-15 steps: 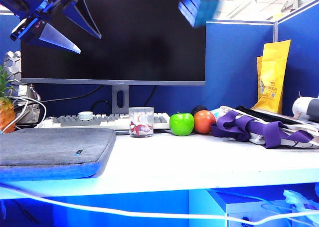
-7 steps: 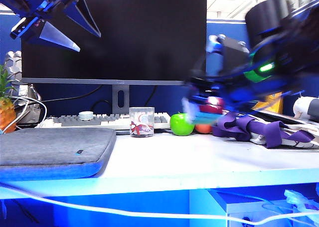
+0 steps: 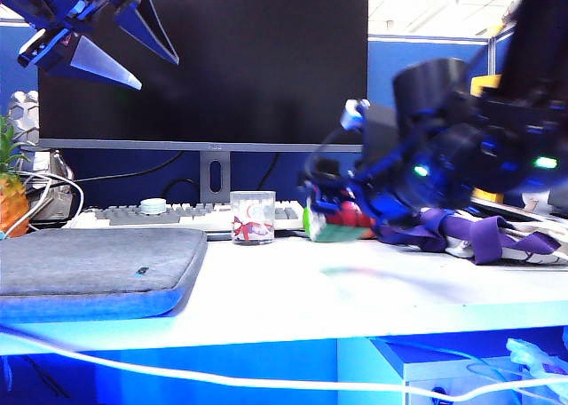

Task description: Rotate the Rubik's Cube so that its red face is facing towards you.

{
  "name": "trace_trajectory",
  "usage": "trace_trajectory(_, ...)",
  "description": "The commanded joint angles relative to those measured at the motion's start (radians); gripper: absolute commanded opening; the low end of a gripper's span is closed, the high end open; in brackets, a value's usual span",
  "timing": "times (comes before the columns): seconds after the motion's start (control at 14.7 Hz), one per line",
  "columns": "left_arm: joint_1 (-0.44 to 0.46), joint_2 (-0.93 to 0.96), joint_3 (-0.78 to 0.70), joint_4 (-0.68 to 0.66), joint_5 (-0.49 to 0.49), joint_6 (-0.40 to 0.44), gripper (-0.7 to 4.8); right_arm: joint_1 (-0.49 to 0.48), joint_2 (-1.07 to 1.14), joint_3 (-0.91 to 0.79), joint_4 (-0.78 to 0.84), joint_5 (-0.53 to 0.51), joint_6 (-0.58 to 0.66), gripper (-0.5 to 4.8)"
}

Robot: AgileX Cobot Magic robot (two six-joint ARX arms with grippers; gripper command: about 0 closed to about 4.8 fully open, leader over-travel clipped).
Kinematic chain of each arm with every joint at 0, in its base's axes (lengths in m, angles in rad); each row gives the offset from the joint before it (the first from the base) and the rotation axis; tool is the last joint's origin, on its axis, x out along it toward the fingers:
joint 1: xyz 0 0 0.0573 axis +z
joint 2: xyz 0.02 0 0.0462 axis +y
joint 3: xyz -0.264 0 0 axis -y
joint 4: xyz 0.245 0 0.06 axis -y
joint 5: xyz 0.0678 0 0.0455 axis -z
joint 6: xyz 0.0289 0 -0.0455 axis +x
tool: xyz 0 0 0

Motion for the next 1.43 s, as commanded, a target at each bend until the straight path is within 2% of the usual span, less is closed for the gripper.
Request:
trace_trajectory(0.07, -0.001, -0.003, 0.0, 0.018, -0.002, -0.008, 3.17, 0.002, 0.056, 0.092, -0.066, -0.01, -0.003, -0.05)
trace_trajectory(0.48, -0.001, -0.001, 0.0, 0.017, -0.005, -0.012, 3.17, 0.034, 0.147, 0.211, -0.22, -0.006, -0.003, -0.05)
trace_trajectory(0.68, -0.001, -0.001, 0.0, 0.015, -0.003, -0.014, 3.17, 0.038, 0.152, 0.215, -0.225, -0.001, 0.002, -0.04)
trace_trajectory(0.75, -0.001, -0.001, 0.0, 0.015, -0.001, -0.015, 3.17, 0.038, 0.152, 0.215, -0.225, -0.006, 0.002, 0.5)
trace_trajectory(0.81, -0.001, -0.001, 0.0, 0.011, 0.0, -0.015, 3.17, 0.038, 0.152, 0.216, -0.225, -0.024, 0.004, 2.02)
trace_trajectory(0.88, -0.001, -0.001, 0.0, 0.004, 0.006, -0.015, 3.17, 0.038, 0.152, 0.216, -0.225, -0.025, 0.024, 3.79)
trace_trajectory(0.95, -0.001, -0.001, 0.0, 0.001, 0.006, -0.015, 3.18, 0.038, 0.152, 0.216, -0.225, -0.025, 0.03, 4.47)
trace_trajectory(1.02, -0.001, -0.001, 0.0, -0.002, 0.011, -0.016, 3.18, 0.038, 0.151, 0.216, -0.224, -0.024, 0.042, 4.79)
trace_trajectory(1.29, -0.001, -0.001, 0.0, -0.014, 0.015, -0.019, 3.18, 0.037, 0.136, 0.216, -0.234, -0.006, 0.057, 4.79)
trace_trajectory(1.43, -0.001, -0.002, 0.0, -0.014, 0.023, -0.019, 3.18, 0.037, 0.084, 0.222, -0.31, -0.035, 0.052, 4.79)
